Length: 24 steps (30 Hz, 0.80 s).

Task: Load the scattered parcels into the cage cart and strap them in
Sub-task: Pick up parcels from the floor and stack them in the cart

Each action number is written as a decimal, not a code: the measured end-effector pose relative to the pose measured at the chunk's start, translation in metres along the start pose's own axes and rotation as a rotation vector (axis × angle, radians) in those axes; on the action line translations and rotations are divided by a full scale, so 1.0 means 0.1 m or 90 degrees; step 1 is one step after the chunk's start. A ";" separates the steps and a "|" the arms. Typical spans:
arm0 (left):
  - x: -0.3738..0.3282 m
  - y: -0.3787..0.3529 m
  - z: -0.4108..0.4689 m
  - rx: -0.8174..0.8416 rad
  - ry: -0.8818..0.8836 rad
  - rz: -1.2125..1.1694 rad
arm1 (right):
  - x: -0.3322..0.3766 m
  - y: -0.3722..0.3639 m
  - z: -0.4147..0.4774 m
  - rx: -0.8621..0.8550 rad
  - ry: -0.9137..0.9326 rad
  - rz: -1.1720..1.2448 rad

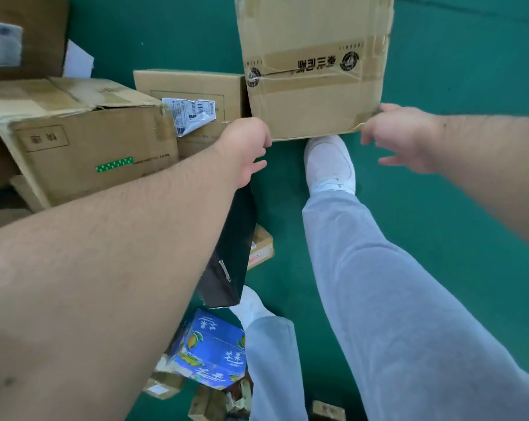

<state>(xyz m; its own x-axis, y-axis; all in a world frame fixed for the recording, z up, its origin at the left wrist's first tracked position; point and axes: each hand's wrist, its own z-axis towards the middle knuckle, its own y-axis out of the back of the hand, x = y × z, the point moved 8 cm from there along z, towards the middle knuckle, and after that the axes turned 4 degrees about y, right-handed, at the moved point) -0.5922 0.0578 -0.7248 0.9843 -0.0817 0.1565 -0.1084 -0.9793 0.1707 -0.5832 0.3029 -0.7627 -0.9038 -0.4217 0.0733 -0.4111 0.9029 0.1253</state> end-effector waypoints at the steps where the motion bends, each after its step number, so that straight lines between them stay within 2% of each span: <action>1: 0.00 0.02 -0.07 -0.008 -0.008 -0.015 | 0.00 -0.02 -0.02 -0.002 0.001 0.037; 4: 0.02 0.05 -0.32 -0.011 -0.032 -0.005 | 0.08 0.08 -0.27 -0.035 0.034 0.097; 9: 0.07 0.03 -1.33 -0.009 -0.089 -0.037 | 0.25 0.63 -1.26 -0.125 0.160 0.124; 18: 0.41 0.27 -3.69 0.006 -0.221 -0.151 | 0.63 1.51 -3.84 -0.113 0.285 0.025; 24: 1.12 0.82 -4.99 -0.063 -0.319 -0.232 | 0.97 1.39 -5.30 -0.065 0.417 -0.022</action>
<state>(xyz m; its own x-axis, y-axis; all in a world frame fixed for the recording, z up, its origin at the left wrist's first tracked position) -0.5602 0.0604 -0.2082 0.9037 0.1549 -0.3993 0.2584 -0.9407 0.2199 -0.6646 0.3430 -0.2137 -0.6179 -0.4428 0.6498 -0.3962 0.8891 0.2292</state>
